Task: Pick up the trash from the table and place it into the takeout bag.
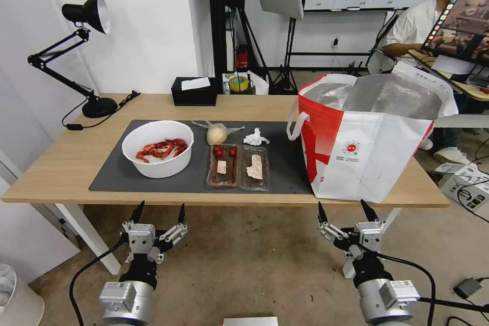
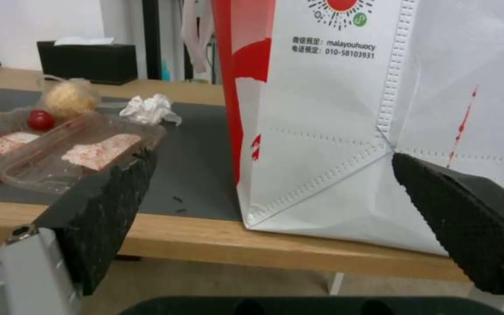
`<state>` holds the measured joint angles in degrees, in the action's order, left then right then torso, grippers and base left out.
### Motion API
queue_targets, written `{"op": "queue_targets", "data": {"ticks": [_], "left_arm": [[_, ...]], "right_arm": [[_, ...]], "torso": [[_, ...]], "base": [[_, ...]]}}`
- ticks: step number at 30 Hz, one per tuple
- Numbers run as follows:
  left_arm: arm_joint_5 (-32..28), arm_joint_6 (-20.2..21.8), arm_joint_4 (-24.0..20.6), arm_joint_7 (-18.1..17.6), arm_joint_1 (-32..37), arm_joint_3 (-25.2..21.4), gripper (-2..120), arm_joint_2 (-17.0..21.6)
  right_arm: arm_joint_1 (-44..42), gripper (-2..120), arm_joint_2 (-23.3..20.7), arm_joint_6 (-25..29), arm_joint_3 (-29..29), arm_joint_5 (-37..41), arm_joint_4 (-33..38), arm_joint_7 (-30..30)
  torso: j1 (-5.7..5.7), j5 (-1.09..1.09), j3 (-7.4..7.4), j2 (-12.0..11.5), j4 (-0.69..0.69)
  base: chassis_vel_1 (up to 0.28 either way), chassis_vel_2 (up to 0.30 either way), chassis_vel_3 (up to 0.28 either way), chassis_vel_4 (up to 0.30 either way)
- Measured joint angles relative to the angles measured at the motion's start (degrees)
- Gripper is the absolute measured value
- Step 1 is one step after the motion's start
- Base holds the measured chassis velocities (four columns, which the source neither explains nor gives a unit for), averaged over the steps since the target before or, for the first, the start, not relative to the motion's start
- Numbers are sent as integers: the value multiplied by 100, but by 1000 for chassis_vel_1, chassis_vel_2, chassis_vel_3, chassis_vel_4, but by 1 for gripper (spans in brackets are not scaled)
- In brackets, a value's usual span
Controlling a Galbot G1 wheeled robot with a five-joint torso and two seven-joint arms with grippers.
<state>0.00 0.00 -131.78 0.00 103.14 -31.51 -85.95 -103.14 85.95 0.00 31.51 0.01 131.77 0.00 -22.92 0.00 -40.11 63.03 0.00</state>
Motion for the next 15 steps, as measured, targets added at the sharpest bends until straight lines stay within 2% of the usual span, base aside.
{"op": "queue_targets", "data": {"ticks": [15], "left_arm": [[0,0,0,0,0,0,100,0]], "right_arm": [[0,100,0,0,0,0,0,0]], "torso": [[0,0,0,0,0]], "base": [[0,0,0,0]]}}
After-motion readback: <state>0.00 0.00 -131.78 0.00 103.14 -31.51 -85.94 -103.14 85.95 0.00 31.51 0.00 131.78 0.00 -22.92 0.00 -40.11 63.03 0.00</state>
